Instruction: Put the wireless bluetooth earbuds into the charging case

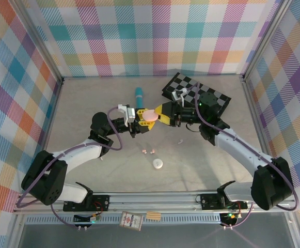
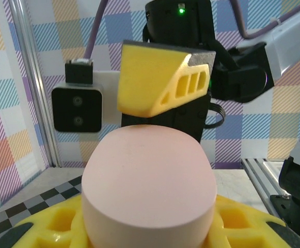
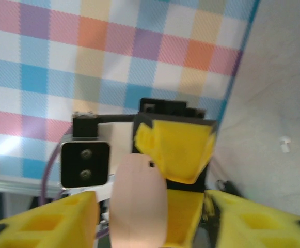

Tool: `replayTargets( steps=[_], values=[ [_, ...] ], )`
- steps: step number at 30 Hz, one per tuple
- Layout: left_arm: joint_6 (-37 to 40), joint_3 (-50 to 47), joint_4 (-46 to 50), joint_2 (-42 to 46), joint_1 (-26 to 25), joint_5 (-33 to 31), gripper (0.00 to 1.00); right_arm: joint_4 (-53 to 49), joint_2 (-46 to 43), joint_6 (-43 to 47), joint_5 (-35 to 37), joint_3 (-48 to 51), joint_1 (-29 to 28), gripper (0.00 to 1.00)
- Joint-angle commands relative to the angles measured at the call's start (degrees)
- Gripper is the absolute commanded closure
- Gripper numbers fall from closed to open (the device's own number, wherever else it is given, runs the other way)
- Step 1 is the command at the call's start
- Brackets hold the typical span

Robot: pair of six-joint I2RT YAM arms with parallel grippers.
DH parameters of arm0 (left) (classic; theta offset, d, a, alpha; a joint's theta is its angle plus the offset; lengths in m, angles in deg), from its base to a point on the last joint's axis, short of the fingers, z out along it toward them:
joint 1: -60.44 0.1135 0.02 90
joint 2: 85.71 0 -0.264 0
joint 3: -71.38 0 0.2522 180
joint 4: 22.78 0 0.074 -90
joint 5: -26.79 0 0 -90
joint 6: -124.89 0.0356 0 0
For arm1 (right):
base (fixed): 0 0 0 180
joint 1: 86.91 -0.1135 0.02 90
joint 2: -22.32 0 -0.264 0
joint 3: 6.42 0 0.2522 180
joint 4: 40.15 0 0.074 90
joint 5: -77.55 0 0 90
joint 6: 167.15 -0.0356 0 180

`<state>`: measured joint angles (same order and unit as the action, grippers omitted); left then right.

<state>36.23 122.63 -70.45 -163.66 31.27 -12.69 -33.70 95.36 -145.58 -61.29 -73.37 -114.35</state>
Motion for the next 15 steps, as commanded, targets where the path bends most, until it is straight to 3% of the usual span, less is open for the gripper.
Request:
replayTargets(
  steps=[1, 5, 9, 12, 15],
  values=[
    [3.41, -1.35, 4.72, 2.22, -0.45, 1.08, 0.66, -21.09, -4.23, 18.13, 8.02, -5.63, -0.07, 0.33],
    [3.5, -2.57, 6.81, 2.93, -0.45, 0.48, 0.66, -36.55, -5.44, 36.13, 13.84, -11.99, -0.8, 0.21],
    [3.79, -2.93, 10.75, 3.96, -0.45, 1.01, 0.66, -49.33, -5.19, 56.66, 17.47, -18.91, -4.45, 0.18],
    [4.1, -3.06, 14.14, 4.88, -0.45, 1.91, 0.66, -52.9, -5.66, 69.13, 25.0, -20.29, -9.16, 0.16],
    [4.15, -3.04, 16.74, 5.42, -0.54, 3.48, 0.66, -52.41, -5.75, 77.11, 27.61, -19.51, -12.16, 0.16]
  ],
)
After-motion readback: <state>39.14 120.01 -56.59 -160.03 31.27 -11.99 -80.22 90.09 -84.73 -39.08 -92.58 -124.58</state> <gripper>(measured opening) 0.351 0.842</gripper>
